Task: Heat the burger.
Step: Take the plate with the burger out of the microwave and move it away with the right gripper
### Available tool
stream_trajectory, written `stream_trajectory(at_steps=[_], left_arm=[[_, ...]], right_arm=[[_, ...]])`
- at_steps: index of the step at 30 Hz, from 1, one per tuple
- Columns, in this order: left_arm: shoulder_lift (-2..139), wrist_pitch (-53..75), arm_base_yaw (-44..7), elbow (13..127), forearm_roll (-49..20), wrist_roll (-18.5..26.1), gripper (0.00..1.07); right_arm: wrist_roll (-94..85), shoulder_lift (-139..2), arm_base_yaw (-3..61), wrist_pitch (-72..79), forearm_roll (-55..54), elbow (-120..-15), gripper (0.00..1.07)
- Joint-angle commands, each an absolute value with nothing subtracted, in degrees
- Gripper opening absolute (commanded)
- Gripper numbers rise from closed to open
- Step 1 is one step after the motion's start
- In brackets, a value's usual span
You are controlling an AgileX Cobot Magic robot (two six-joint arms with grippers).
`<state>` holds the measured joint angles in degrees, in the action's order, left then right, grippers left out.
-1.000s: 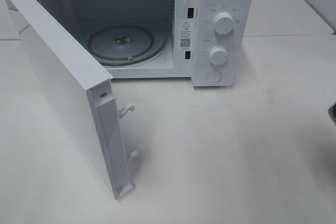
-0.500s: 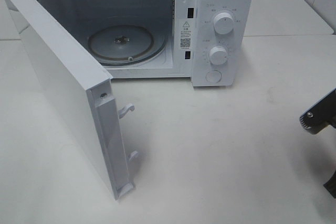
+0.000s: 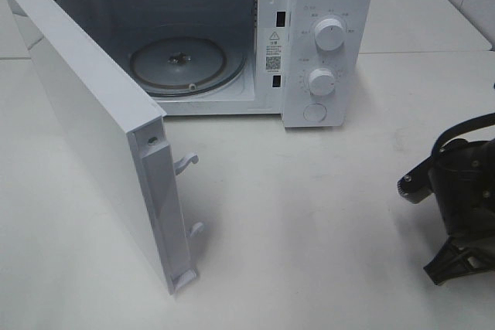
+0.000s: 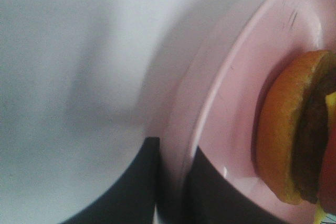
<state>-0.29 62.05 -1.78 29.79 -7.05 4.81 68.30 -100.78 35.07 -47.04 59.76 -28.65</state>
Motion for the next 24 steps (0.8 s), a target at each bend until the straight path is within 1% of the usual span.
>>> stream_trajectory(at_steps=[1,8,10,11,12,13,14,15,16,18,21,22,23,24], left_arm=[[-0.69,61.31,-1.55,29.56,-7.62,4.87,1.00],[-0.69,61.31,-1.55,29.56,-7.62,4.87,1.00],[-0.69,61.31,-1.55,29.56,-7.62,4.87,1.00],[-0.69,61.31,-1.55,29.56,-7.62,4.87,1.00],[-0.69,61.31,-1.55,29.56,-7.62,4.87,1.00],[-0.69,61.31,-1.55,29.56,-7.62,4.87,1.00],[-0.69,61.31,-1.55,29.56,-7.62,4.87,1.00],[-0.69,61.31,-1.55,29.56,-7.62,4.87,1.00],[-0.69,61.31,-1.55,29.56,-7.62,4.87,1.00],[-0.69,61.31,-1.55,29.56,-7.62,4.87,1.00],[-0.69,61.31,-1.55,29.56,-7.62,4.87,1.00],[-0.69,61.31,-1.55,29.56,-7.62,4.87,1.00],[-0.69,61.31,-1.55,29.56,-7.62,4.87,1.00],[-0.69,61.31,-1.55,29.56,-7.62,4.87,1.00]], right_arm=[[70.53,-103.13,34.84,-50.48,63.54,-29.79,0.03],[74.89,-108.40,34.84,-49.90,63.83,-32.03,0.07],[74.83,-109.32,34.84,-47.56,63.54,-32.03,0.13],[74.83,-109.32,34.84,-47.56,63.54,-32.03,0.13],[74.83,-109.32,34.84,-46.93,63.54,-32.03,0.20],[74.83,-109.32,34.84,-46.93,63.54,-32.03,0.20],[74.77,-109.32,34.84,-47.50,63.37,-32.14,0.30],[74.26,-109.26,34.89,-47.90,63.25,-32.14,0.34],[74.26,-109.26,34.89,-47.90,63.25,-32.14,0.34],[72.25,-107.31,35.01,-47.67,61.42,-32.14,0.51],[71.22,-106.40,35.01,-47.38,60.62,-32.14,0.54],[68.64,-103.65,35.01,-47.21,58.73,-32.14,0.57],[65.55,-100.50,35.01,-47.27,56.84,-32.14,0.59],[65.55,-100.50,35.01,-47.27,56.84,-32.14,0.59]])
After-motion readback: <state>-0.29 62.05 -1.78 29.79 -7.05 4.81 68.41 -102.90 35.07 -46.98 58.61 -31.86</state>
